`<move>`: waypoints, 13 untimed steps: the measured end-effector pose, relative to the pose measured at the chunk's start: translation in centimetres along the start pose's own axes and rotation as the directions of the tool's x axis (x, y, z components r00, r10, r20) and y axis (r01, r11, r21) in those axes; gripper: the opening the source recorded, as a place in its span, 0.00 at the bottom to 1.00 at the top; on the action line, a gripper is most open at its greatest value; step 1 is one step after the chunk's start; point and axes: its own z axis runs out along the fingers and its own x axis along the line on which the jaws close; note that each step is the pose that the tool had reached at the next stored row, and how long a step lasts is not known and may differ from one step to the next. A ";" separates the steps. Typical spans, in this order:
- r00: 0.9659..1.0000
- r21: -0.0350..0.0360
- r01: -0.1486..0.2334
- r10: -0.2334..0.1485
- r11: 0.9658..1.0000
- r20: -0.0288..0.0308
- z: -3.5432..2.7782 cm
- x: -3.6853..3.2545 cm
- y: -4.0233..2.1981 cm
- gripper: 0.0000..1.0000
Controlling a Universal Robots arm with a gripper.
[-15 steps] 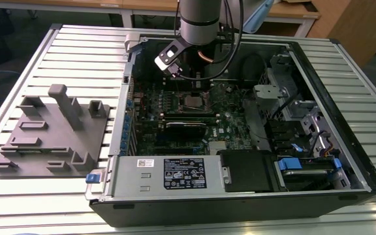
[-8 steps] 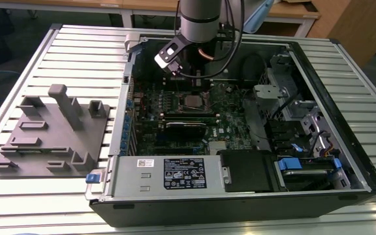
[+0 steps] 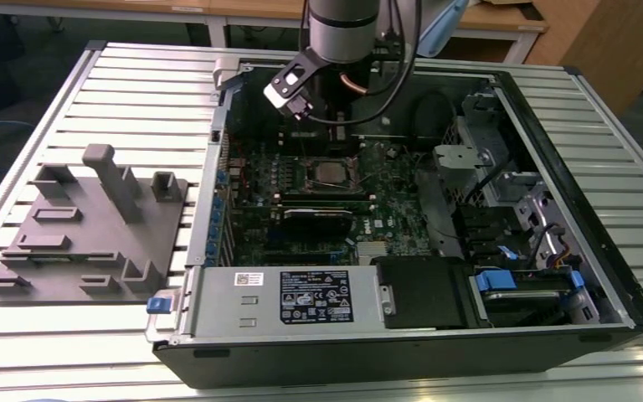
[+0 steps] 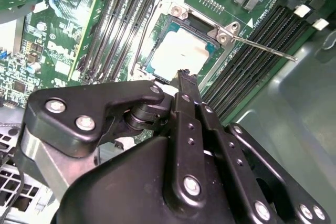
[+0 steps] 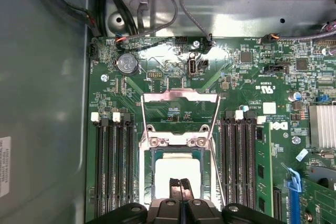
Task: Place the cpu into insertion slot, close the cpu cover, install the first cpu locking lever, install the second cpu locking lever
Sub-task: 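Close the cpu cover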
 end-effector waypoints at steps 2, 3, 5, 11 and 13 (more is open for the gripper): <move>1.000 0.000 0.000 0.000 1.000 0.000 -0.19 0.00 0.01 0.10; 1.000 0.000 0.000 0.000 1.000 0.000 -0.27 0.00 0.02 0.10; 1.000 0.000 0.000 0.000 1.000 0.000 -0.30 0.00 0.02 0.10; 1.000 0.000 0.000 0.000 1.000 0.000 -0.36 0.00 0.02 0.10; 1.000 0.000 0.000 0.000 1.000 0.000 -0.56 0.00 0.03 0.10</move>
